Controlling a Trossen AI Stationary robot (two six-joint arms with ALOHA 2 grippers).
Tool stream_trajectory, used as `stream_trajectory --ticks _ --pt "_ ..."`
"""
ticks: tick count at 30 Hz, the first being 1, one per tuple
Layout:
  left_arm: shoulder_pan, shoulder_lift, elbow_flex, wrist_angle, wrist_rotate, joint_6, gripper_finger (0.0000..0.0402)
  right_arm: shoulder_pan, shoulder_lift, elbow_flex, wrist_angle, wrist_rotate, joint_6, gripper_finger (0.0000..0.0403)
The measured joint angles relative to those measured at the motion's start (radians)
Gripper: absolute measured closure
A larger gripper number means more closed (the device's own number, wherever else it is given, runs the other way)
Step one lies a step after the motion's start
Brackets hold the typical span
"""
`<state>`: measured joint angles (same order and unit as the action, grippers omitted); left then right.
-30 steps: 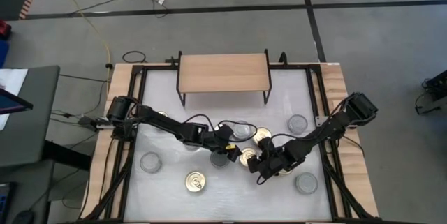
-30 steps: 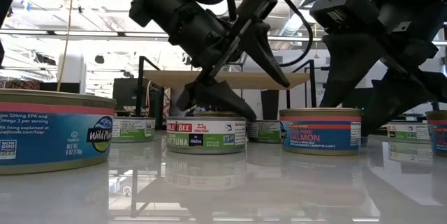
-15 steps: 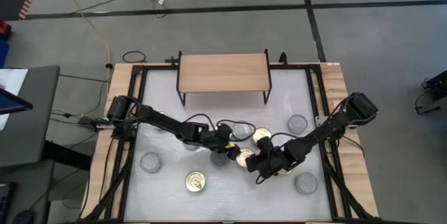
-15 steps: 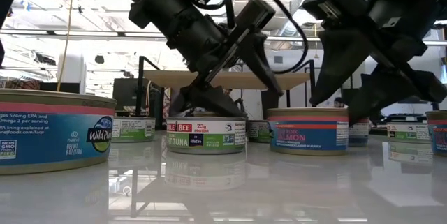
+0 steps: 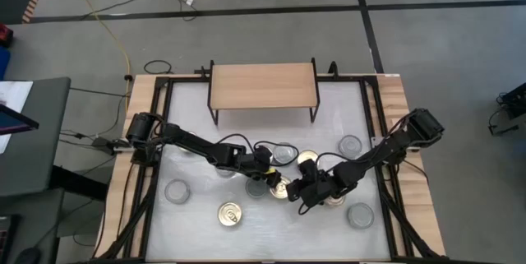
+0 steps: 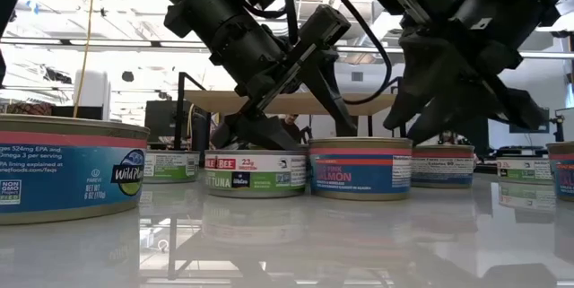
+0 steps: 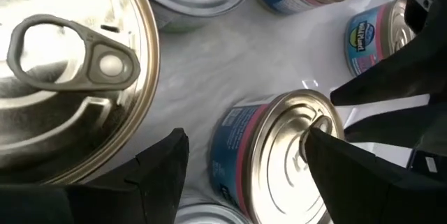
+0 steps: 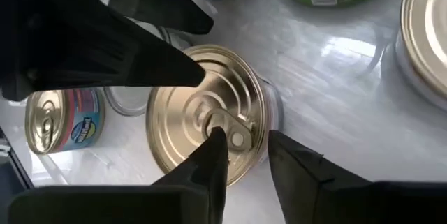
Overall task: Stack canned seafood by type on shelf
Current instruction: Put the blue and pink tuna can on the shelf
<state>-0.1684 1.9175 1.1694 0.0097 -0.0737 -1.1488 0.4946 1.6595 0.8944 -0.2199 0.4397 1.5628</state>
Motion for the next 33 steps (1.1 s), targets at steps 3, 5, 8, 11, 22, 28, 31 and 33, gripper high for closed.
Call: stream_trajectory --ticks 3,5,8,11,22,28,31,33 --pt "0.000 -0.001 0.000 -0.033 0.004 -0.002 0.0127 0.000 0.028 0.000 0.012 -0.010 0.030 0.0275" --pt "0.000 -0.001 0.000 -0.051 0.006 -0.008 0.0127 0.000 0.044 0.000 0.036 -0.010 0.034 0.0275" --pt "-0.004 -0.001 0.000 -0.051 0.008 -0.008 0.0127 0.000 0.058 0.000 0.054 -0.010 0.037 0.0275" --pt "-0.009 -0.001 0.000 -0.052 0.009 -0.009 0.0127 0.001 0.059 0.001 0.058 -0.009 0.032 0.0275" --pt "-0.011 -0.001 0.000 -0.064 0.008 0.001 0.0127 0.001 0.059 0.001 0.054 -0.009 0.026 0.0280" --pt "-0.012 -0.001 0.000 -0.065 0.002 0.002 0.0127 0.001 0.059 0.001 0.050 -0.008 0.026 0.0311" --pt "-0.012 -0.001 0.000 -0.064 0.002 0.000 0.0127 0.001 0.059 0.002 0.049 -0.007 0.025 0.0332" --pt "-0.012 -0.001 0.000 -0.065 0.002 -0.007 0.0127 0.001 0.059 0.002 0.049 -0.007 0.026 0.0344"
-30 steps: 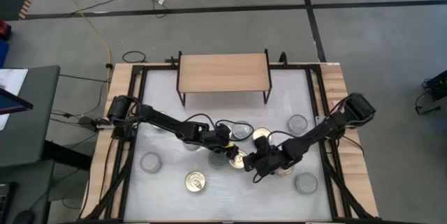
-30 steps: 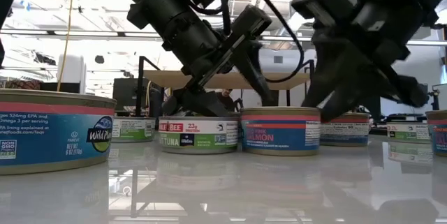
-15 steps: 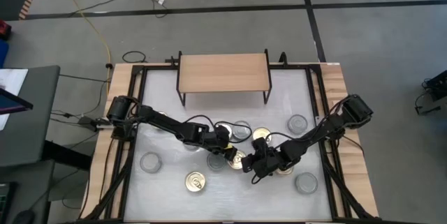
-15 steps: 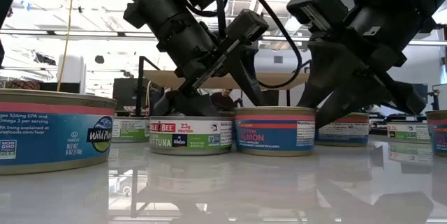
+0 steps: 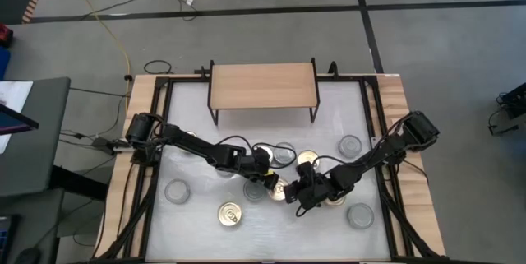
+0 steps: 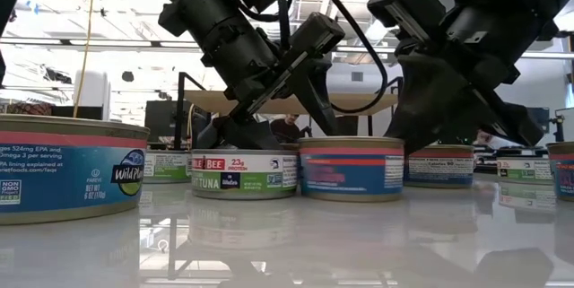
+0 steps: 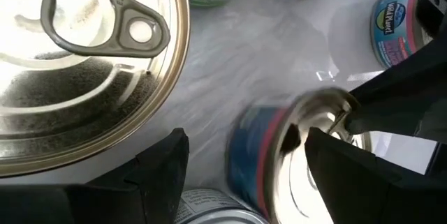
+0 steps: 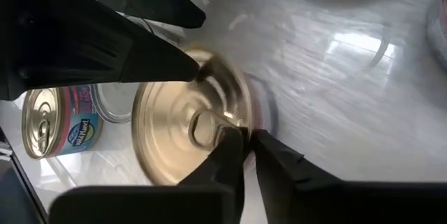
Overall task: Stack canned seafood by type on shelf
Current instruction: Put the blue and pink tuna can on the shelf
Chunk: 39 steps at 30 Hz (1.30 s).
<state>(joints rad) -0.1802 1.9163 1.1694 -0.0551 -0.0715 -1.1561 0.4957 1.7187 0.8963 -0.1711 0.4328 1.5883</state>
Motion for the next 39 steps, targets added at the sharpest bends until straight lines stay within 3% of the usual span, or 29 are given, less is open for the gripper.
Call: stream_trajectory --ticks 11,19,39 --pt "0.001 0.000 0.000 0.005 0.060 -0.060 0.0127 0.000 0.000 0.000 -0.012 0.002 0.000 0.0374" --pt "-0.004 0.000 0.000 0.078 0.123 -0.119 0.0127 0.000 0.000 -0.001 -0.016 0.001 0.000 0.0375" --pt "-0.033 0.000 0.000 0.063 0.186 -0.267 0.0127 0.008 0.003 -0.003 -0.028 -0.005 0.015 0.0376"
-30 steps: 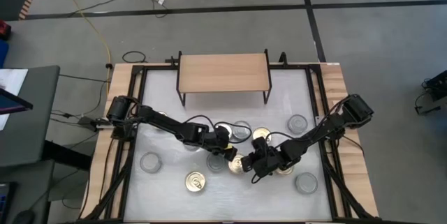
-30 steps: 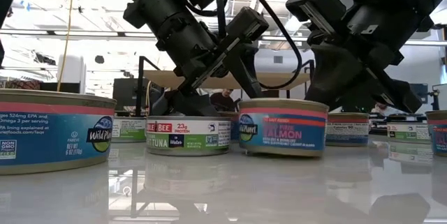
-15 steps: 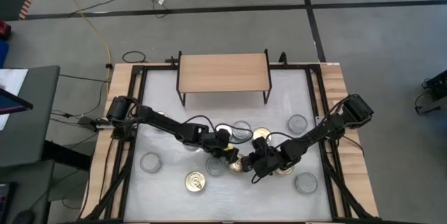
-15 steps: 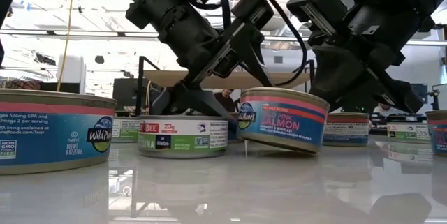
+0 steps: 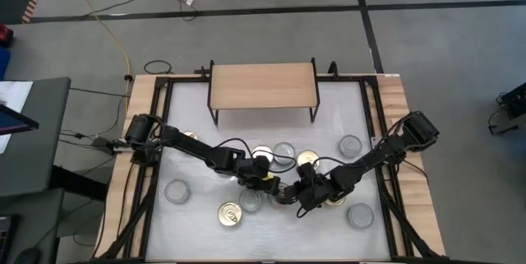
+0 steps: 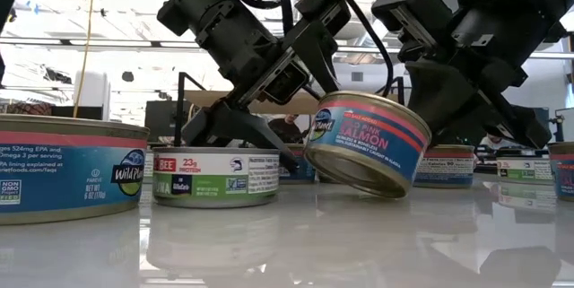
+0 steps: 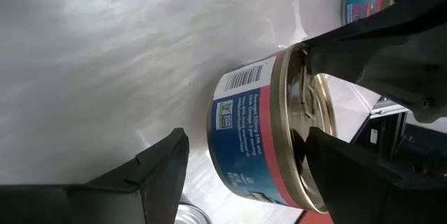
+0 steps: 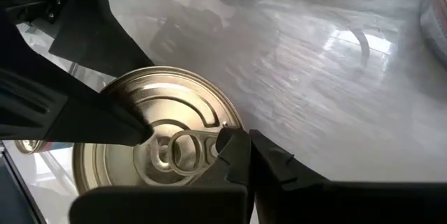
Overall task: Stack canned seafood by type on shelf
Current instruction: Put the blue and pink tuna can on the shelf
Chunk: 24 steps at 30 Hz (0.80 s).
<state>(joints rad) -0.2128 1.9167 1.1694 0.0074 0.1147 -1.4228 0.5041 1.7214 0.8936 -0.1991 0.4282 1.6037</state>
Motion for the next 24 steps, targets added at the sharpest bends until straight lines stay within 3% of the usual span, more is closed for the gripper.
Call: stream_trajectory --ticks 16,24 --pt "-0.032 0.000 0.000 0.022 0.034 -0.130 0.0127 0.007 0.000 0.000 0.005 0.012 -0.004 0.0376" --pt "-0.053 0.060 0.000 0.170 0.034 -0.186 0.0127 0.014 0.000 0.000 0.001 0.019 -0.008 0.0376"
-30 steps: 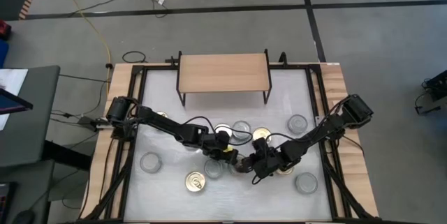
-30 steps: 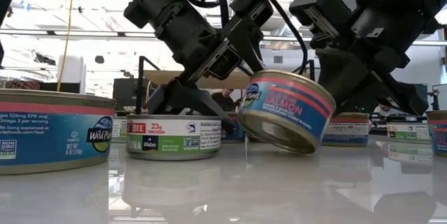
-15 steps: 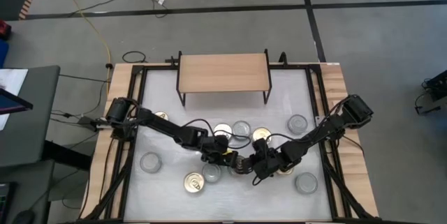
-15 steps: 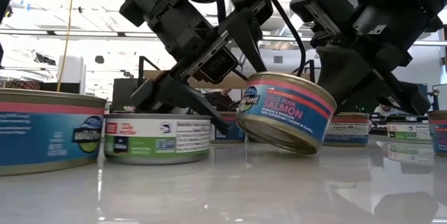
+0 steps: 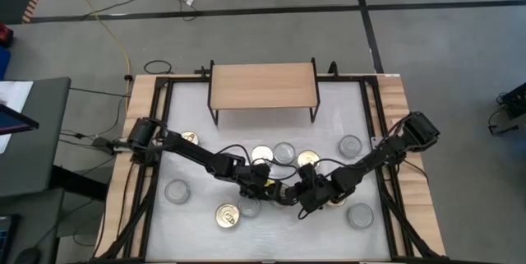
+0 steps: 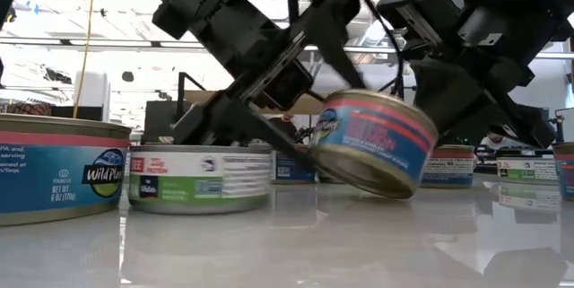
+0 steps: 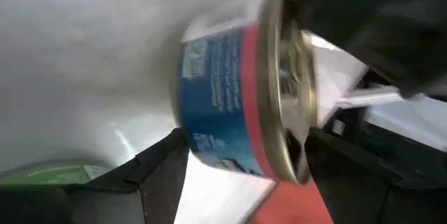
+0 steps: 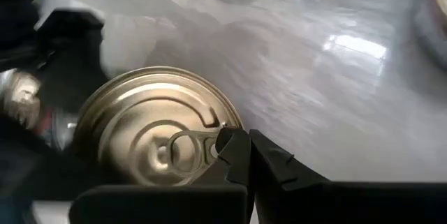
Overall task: Stack canned seafood by type on shelf
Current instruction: Put the blue and pink tuna can on the shelf
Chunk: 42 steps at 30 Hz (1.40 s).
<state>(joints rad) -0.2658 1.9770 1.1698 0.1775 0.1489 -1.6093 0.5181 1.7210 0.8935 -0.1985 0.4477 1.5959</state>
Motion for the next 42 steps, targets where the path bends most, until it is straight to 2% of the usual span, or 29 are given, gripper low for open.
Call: stream_trajectory --ticks 4,13,25,34,38,42 --pt "-0.005 0.036 0.000 0.081 0.006 -0.021 0.0127 0.010 -0.002 0.000 -0.004 0.002 0.000 0.0376" --pt "0.004 0.038 -0.001 0.079 -0.027 -0.002 0.0129 0.026 -0.001 0.000 0.000 0.023 0.011 0.0376" --pt "0.035 0.038 -0.002 0.084 -0.037 0.043 0.0226 0.026 0.000 -0.001 -0.001 0.024 -0.005 0.0376" --pt "0.038 0.038 -0.002 0.084 -0.039 0.079 0.0226 0.027 -0.022 -0.001 -0.023 0.003 -0.035 0.0376" --pt "0.040 0.038 -0.002 0.088 -0.052 0.079 0.0225 0.038 -0.084 -0.001 -0.102 -0.011 -0.055 0.0372" --pt "0.038 0.039 -0.002 0.110 -0.080 0.079 0.0225 0.054 -0.161 -0.001 -0.203 -0.009 -0.097 0.0351"
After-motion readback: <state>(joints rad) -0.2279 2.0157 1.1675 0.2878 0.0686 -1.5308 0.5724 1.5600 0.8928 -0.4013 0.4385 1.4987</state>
